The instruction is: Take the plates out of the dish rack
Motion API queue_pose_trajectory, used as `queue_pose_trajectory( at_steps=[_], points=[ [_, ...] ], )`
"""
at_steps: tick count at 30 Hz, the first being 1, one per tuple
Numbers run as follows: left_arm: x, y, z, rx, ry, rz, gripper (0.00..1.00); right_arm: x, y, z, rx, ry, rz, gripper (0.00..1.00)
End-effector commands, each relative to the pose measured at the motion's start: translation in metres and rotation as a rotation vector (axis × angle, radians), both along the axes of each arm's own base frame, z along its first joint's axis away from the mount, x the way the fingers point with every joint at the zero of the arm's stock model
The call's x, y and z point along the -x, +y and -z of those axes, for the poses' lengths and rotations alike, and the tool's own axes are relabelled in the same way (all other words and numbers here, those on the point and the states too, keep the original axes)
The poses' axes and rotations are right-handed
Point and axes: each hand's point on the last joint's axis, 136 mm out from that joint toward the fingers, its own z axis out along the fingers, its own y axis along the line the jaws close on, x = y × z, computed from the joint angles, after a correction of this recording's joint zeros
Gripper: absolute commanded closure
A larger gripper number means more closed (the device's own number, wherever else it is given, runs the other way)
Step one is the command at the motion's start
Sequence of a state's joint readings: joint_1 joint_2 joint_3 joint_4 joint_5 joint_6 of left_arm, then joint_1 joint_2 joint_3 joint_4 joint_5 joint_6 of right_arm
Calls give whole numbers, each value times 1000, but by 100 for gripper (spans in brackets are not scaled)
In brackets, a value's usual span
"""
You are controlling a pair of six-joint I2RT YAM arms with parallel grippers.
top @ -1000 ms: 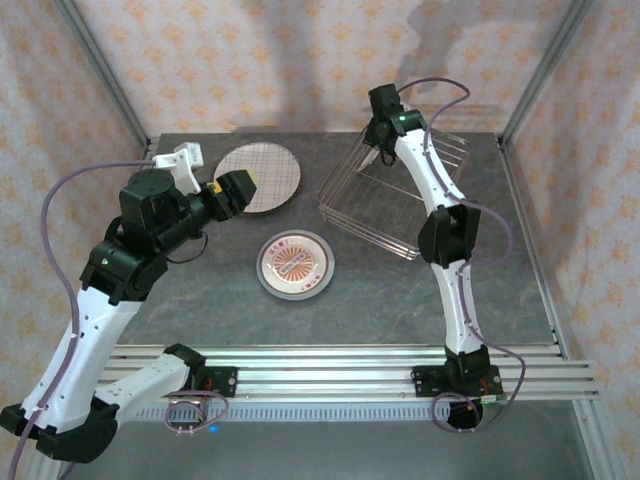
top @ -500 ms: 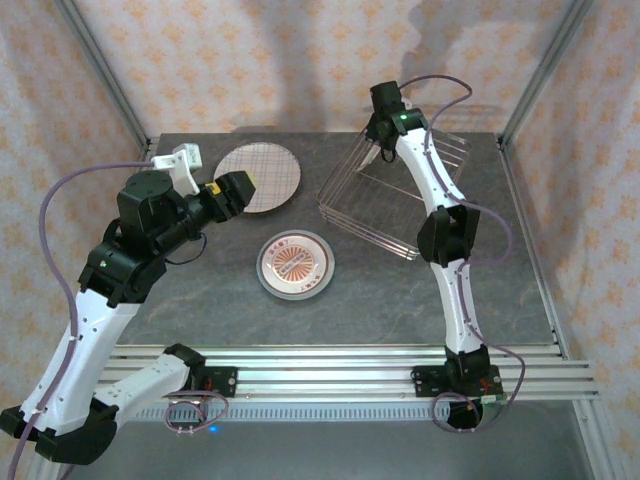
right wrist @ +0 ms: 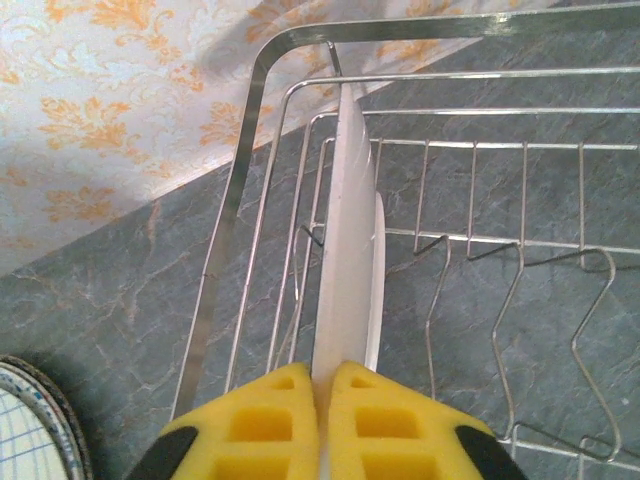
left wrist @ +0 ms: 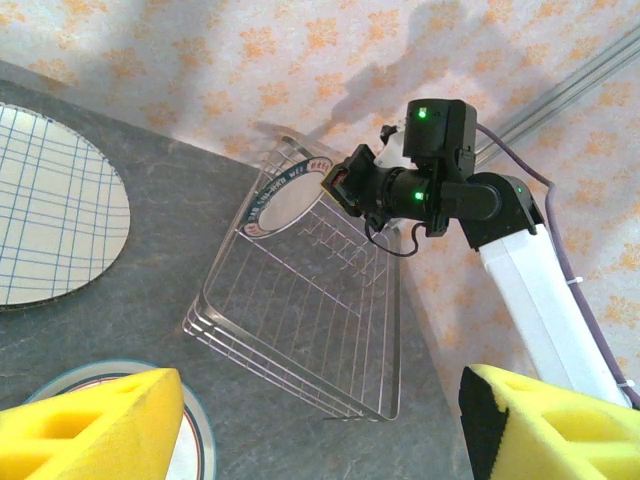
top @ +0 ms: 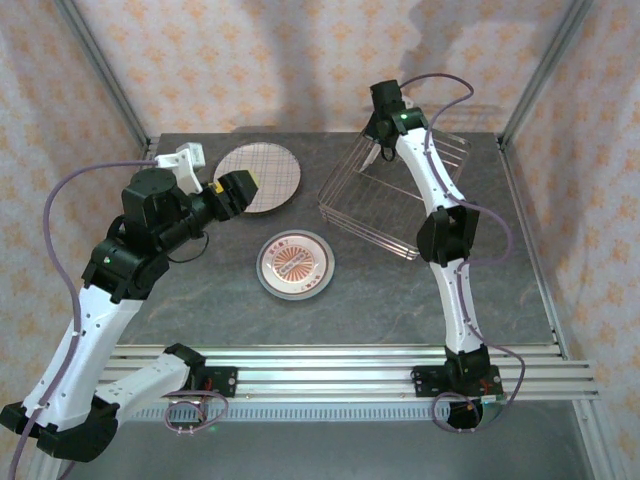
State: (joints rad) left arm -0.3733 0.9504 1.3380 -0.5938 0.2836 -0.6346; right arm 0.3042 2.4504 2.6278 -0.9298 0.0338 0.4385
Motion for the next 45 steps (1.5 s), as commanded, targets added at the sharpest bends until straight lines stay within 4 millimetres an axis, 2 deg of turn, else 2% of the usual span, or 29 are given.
queue_pose_trajectory(
  at_steps=[1, 19, 25, 34, 45],
  points=[
    [4, -4, -2, 9, -11, 21, 26, -5, 0, -6, 12, -27, 14, 100],
    [5, -6, -4, 42, -17, 29, 26, 13, -10, -77, -31, -148, 130, 100],
    [5, -7, -6, 45, -21, 36, 26, 26, -16, -84, -30, -120, 135, 100],
    [4, -10, -7, 61, -26, 45, 26, 58, -35, -84, -17, -19, 154, 100],
    [0, -13, -9, 90, -39, 50, 26, 99, -59, -112, 10, 24, 154, 100]
  ],
)
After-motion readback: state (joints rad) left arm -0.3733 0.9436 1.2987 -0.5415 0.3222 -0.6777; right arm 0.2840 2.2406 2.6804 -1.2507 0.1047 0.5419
